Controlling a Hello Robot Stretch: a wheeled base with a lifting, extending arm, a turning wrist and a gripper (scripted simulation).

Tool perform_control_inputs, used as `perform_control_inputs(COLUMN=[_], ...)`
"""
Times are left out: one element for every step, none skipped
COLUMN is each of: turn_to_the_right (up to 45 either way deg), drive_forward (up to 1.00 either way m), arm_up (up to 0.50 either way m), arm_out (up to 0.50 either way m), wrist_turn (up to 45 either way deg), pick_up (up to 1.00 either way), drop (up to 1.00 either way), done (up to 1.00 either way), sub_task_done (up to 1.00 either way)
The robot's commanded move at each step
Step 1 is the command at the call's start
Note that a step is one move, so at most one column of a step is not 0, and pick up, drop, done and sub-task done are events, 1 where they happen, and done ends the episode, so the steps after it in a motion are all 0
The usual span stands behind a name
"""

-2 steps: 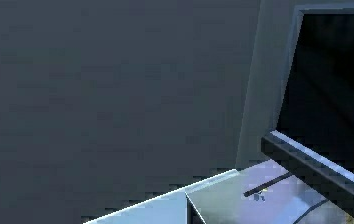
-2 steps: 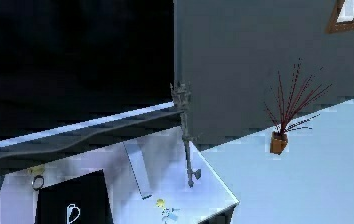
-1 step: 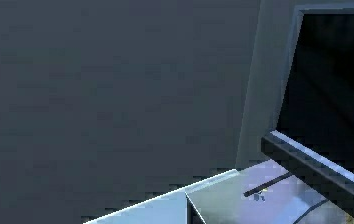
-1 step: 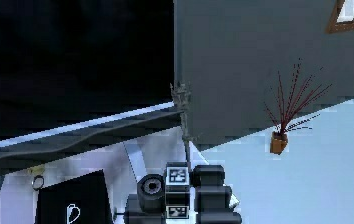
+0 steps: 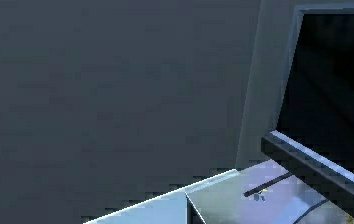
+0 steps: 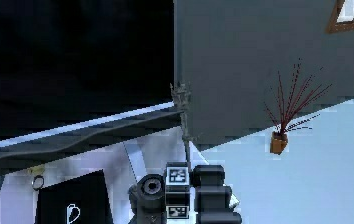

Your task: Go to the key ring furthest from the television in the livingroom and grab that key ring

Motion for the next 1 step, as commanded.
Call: perform_control_inputs(turn_to_the_right=[0.0], drive_forward=[0.00], arm_up=[0.00], arm_out=[0.00], wrist_turn=[45.0], pick_up=[0.00], drop=[0.00], done=[0.00], sub_task_done=[0.00])
